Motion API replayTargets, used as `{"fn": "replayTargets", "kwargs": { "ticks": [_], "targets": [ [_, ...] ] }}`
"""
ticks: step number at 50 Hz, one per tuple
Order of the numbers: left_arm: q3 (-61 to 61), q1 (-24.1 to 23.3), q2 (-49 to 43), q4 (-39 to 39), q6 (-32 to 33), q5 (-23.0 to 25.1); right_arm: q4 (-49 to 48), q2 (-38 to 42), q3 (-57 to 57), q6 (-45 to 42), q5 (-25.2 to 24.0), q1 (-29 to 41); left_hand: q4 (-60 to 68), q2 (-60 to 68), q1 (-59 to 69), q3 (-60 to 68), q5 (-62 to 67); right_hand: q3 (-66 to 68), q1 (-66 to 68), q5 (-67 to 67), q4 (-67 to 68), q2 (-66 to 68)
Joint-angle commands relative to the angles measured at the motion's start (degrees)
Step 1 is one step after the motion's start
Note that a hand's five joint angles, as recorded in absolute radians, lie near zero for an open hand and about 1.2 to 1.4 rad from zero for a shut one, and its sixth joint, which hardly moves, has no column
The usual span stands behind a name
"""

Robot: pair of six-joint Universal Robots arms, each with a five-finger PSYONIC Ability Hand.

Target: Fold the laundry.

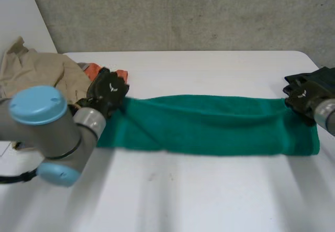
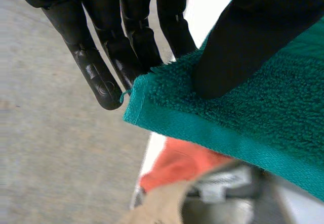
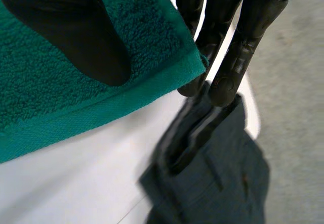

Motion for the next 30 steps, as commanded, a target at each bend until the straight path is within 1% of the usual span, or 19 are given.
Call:
{"fn": "replayTargets", "kwargs": {
  "ticks": [1, 5, 8, 11, 12, 13, 14, 15, 16, 19, 22, 23, 24, 27, 28, 30],
  "targets": [
    [12.7, -0.5, -12.7, 3.0, 1.3, -2.4, -14.1, 9.4, -7.9, -0.2, 1.6, 2.0, 11.0, 11.3, 14.8, 11.5, 13.6, 12.1, 23.1, 12.8, 11.9, 12.8],
    [18.5, -0.7, -17.6, 3.2, 5.1, -2.3, -18.6, 14.1, -11.5, -0.3, 2.2, 2.7, 11.0, 11.3, 14.8, 11.5, 13.6, 12.1, 23.1, 12.8, 11.9, 12.8],
    [21.7, -0.8, -20.5, 3.6, 7.3, -2.1, -20.1, 16.8, -13.8, -0.3, 2.4, 3.2, 11.0, 11.3, 14.8, 11.5, 13.6, 12.1, 23.1, 12.8, 11.9, 12.8],
    [23.5, -0.8, -22.4, 4.9, 7.7, -2.0, -22.0, 20.1, -17.3, -0.3, 2.6, 3.7, 11.0, 11.3, 14.8, 11.5, 13.6, 12.1, 23.1, 12.8, 11.9, 12.8],
    [24.3, -0.8, -23.2, 6.0, 7.7, -2.0, -22.6, 20.9, -18.0, -0.1, 2.8, 4.0, -19.1, -18.8, -15.3, -18.6, -16.5, 9.7, 20.7, 10.4, 9.5, 10.4],
    [24.7, -0.7, -23.5, 6.5, 7.6, -2.3, -23.6, 22.1, -18.8, -0.1, 3.2, 4.4, -48.5, -48.3, -44.8, -48.1, -45.9, -45.3, -34.3, -44.6, -45.5, -44.6],
    [25.0, -0.7, -23.6, 6.8, 7.5, -2.3, -24.1, 22.6, -19.1, -0.3, 3.2, 4.8, -59.0, -58.7, -55.2, -58.5, -56.4, -57.9, -46.9, -57.2, -58.1, -57.2],
    [25.1, -0.7, -23.6, 7.0, 7.5, -2.3, -24.8, 22.9, -19.2, -0.2, 3.3, 5.1, -51.6, -51.4, -47.9, -51.2, -49.0, -57.9, -46.9, -57.2, -58.1, -57.2],
    [24.7, -0.7, -23.4, 7.8, 7.4, -2.3, -25.4, 22.9, -19.3, 0.1, 3.4, 5.2, -58.5, -58.3, -54.7, -58.0, -55.9, -57.9, -46.9, -57.2, -58.1, -57.2],
    [24.4, -1.0, -22.2, 8.3, 7.4, -2.5, -27.0, 22.3, -19.1, 1.4, 3.8, 5.8, -59.0, -58.7, -55.2, -58.5, -56.4, -57.9, -46.9, -57.2, -58.1, -57.2],
    [22.2, -1.2, -18.9, 8.4, 7.3, -3.0, -27.3, 18.9, -16.9, 5.9, 3.8, 6.1, -59.0, -58.7, -55.2, -58.5, -56.4, -57.9, -46.9, -57.2, -58.1, -57.2],
    [21.2, -1.1, -18.1, 8.4, 7.3, -3.1, -27.3, 17.4, -15.9, 7.6, 3.8, 6.0, -59.0, -58.7, -55.2, -58.5, -56.4, -57.9, -46.9, -57.2, -58.1, -57.2],
    [19.2, -1.1, -16.6, 8.4, 7.1, -3.5, -27.3, 14.1, -13.6, 11.6, 3.7, 5.8, -59.0, -58.7, -55.2, -58.5, -56.4, -57.9, -46.9, -57.2, -58.1, -57.2],
    [15.8, -1.2, -14.8, 8.3, 6.7, -4.0, -26.6, 8.0, -9.7, 17.7, 3.0, 5.7, -59.0, -58.7, -55.2, -58.5, -56.4, -57.9, -46.9, -57.2, -58.1, -57.2],
    [13.2, -1.2, -13.0, 8.3, 6.1, -4.3, -26.1, 4.2, -7.0, 21.4, 2.7, 5.4, -59.0, -58.7, -55.2, -58.5, -56.4, -57.9, -46.9, -57.2, -58.1, -57.2],
    [10.3, -1.2, -10.4, 8.3, 4.9, -4.4, -24.8, 0.6, -4.2, 24.8, 1.8, 4.8, -59.0, -58.7, -55.2, -58.5, -56.4, -57.9, -46.9, -57.2, -58.1, -57.2]
  ]
}}
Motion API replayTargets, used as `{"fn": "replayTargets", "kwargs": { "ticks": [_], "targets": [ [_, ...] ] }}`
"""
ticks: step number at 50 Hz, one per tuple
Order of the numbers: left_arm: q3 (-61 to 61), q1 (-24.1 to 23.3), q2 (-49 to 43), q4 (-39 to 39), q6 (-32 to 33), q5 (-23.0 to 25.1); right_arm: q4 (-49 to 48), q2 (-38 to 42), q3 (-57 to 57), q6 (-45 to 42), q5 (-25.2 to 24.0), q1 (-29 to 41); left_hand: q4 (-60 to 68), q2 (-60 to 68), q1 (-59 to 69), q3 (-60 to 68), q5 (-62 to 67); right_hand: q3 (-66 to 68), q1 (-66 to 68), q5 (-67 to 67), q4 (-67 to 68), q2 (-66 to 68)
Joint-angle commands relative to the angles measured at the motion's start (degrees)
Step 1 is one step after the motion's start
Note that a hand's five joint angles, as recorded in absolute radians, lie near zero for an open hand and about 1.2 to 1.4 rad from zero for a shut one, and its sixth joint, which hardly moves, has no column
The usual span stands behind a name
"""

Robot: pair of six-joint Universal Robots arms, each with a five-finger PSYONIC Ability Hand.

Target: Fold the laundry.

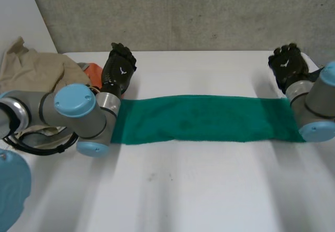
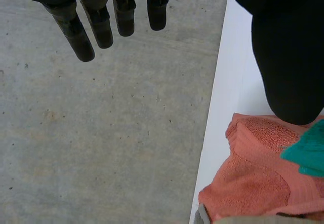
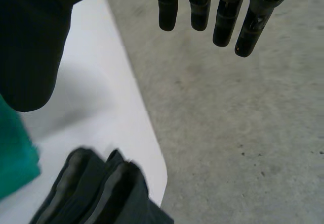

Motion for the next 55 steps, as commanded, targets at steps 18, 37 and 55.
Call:
{"fn": "replayTargets", "kwargs": {
  "ticks": [18, 37, 55],
  "targets": [
    [-27.4, -3.2, 22.1, -0.3, -24.1, -1.0, 27.0, -20.6, 21.5, 19.9, -14.8, -15.1, -1.6, -1.6, -1.0, -2.0, -2.7, 3.4, 4.2, 1.9, 2.3, 2.9],
    [-27.6, -3.0, 21.6, -0.1, -24.3, -0.7, 20.0, -8.2, 19.3, 17.0, -16.0, -16.2, -1.6, -1.6, -1.0, -2.0, -2.7, 26.9, 27.7, 25.4, 25.8, 26.5],
    [-27.8, -2.6, 22.2, -0.2, -24.2, -1.1, 17.8, -11.5, 18.9, 9.0, -13.5, -25.4, -1.6, -1.6, -1.0, -2.0, -2.7, 67.8, 68.5, 66.3, 66.7, 67.3]
  ]
}}
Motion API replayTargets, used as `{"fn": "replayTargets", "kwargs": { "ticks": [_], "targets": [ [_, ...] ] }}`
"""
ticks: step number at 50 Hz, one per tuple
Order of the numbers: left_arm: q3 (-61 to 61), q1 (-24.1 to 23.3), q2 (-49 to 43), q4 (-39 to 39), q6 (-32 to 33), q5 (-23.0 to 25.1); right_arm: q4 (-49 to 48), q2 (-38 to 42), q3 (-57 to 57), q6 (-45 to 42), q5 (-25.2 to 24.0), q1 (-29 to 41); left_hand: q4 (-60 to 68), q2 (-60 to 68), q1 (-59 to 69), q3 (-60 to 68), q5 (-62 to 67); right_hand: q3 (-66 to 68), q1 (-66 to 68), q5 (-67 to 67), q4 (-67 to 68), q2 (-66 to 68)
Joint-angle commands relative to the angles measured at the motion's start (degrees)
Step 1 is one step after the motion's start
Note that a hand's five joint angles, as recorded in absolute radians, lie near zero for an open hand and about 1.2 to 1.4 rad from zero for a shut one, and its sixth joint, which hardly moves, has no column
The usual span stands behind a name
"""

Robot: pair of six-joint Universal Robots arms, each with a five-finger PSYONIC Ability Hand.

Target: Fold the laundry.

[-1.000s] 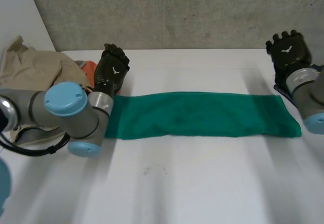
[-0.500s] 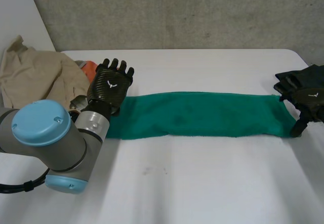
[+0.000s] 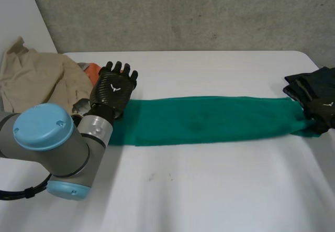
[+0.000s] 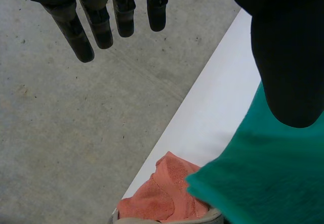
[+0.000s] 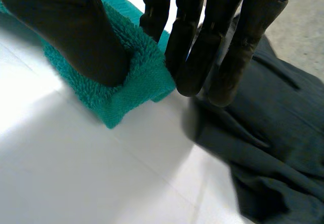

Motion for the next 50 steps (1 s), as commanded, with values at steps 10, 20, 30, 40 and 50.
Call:
{"fn": "replayTargets", "kwargs": {
  "ticks": [10, 20, 30, 40, 50],
  "targets": [
    [-1.1, 1.3, 2.6, -0.2, -0.2, -0.4, -0.9, -7.4, 1.0, -13.5, 2.6, -7.0, -1.6, -1.6, -1.0, -2.0, -2.7, 12.0, 24.3, 14.0, 12.0, 12.6],
    [-3.0, 3.7, 8.1, -0.4, -0.4, -0.3, -10.2, -11.9, -1.2, -13.7, 2.0, 15.4, -1.6, -1.6, -1.0, -2.0, -2.7, 12.0, 24.3, 14.0, 12.0, 12.6],
    [-6.3, 6.0, 11.9, -0.5, -0.4, -0.1, -21.0, -4.4, -7.4, -13.5, 0.8, 37.9, -1.6, -1.6, -1.0, -2.0, -2.7, 12.0, 24.3, 14.0, 12.0, 12.6],
    [-7.7, 6.1, 12.2, -0.6, -1.3, 0.1, -24.7, 8.5, -9.8, -13.9, -12.7, 51.5, -1.6, -1.6, -1.0, -2.0, -2.7, 12.0, 24.3, 14.0, 12.0, 12.6],
    [-6.0, 5.4, 11.6, -0.1, -1.5, 0.3, -23.4, 4.4, -8.9, -11.4, -5.2, 51.2, -1.6, -1.6, -1.0, -2.0, -2.7, -58.0, -45.7, -56.0, -58.0, -57.4]
  ]
}}
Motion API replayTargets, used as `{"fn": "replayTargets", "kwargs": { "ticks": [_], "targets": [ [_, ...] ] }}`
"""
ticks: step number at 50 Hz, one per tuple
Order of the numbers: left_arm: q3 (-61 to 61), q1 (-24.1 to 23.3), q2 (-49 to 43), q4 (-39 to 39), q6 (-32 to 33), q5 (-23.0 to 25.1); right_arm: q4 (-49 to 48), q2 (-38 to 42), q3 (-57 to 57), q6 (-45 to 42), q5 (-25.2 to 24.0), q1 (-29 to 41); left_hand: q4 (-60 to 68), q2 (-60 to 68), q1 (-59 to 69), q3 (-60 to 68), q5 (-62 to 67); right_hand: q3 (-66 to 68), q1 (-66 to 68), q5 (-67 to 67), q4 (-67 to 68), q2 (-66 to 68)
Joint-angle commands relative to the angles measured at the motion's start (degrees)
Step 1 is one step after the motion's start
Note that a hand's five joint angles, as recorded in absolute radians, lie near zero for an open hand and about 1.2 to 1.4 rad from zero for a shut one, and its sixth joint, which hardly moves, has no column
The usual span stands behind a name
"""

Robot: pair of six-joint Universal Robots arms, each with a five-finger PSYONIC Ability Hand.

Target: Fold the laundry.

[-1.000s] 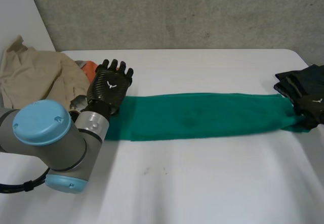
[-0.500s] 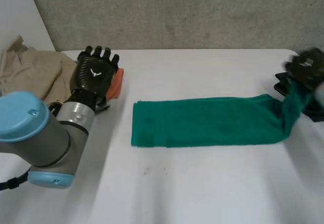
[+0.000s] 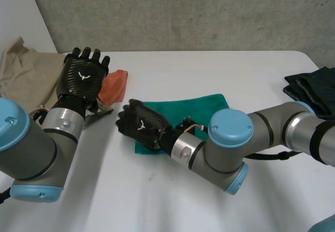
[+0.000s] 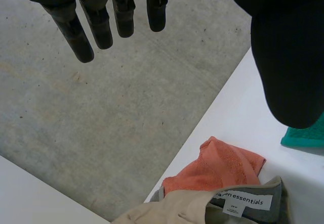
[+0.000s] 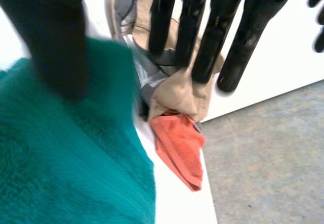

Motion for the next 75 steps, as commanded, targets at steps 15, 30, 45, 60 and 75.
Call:
{"fn": "replayTargets", "kwargs": {
  "ticks": [15, 30, 45, 60, 75],
  "targets": [
    [10.6, -8.7, -6.8, -0.3, -7.0, -0.4, 21.6, -20.2, 10.3, 36.4, 20.4, -17.1, -1.6, -1.6, -1.0, -2.0, -2.7, -29.3, -18.8, -28.8, -29.4, -27.0],
    [12.4, -11.9, -10.9, -0.3, -6.9, -0.6, 23.6, -14.0, 15.3, 26.1, 19.1, -23.1, -1.6, -1.6, -1.0, -2.0, -2.7, -10.7, -0.3, -10.3, -10.8, -8.5],
    [10.6, -11.8, -10.2, -0.4, -6.8, -0.3, 16.5, -17.1, 20.7, 18.9, 20.8, -29.2, -1.6, -1.6, -1.0, -2.0, -2.7, 40.7, 51.2, 41.2, 40.6, 43.0],
    [7.6, -9.7, -6.6, -0.5, -6.8, -0.6, 13.3, -20.7, 13.5, -8.6, 21.5, -11.6, -1.6, -1.6, -1.0, -2.0, -2.7, 40.7, 51.2, 41.2, 40.6, 43.0],
    [8.9, -10.1, -6.5, -0.5, -7.1, -3.1, 12.7, -13.9, 13.7, -2.9, 12.0, -2.6, -1.6, -1.6, -1.0, -2.0, -2.7, -29.3, -18.8, -28.8, -29.4, -27.0]
  ]
}}
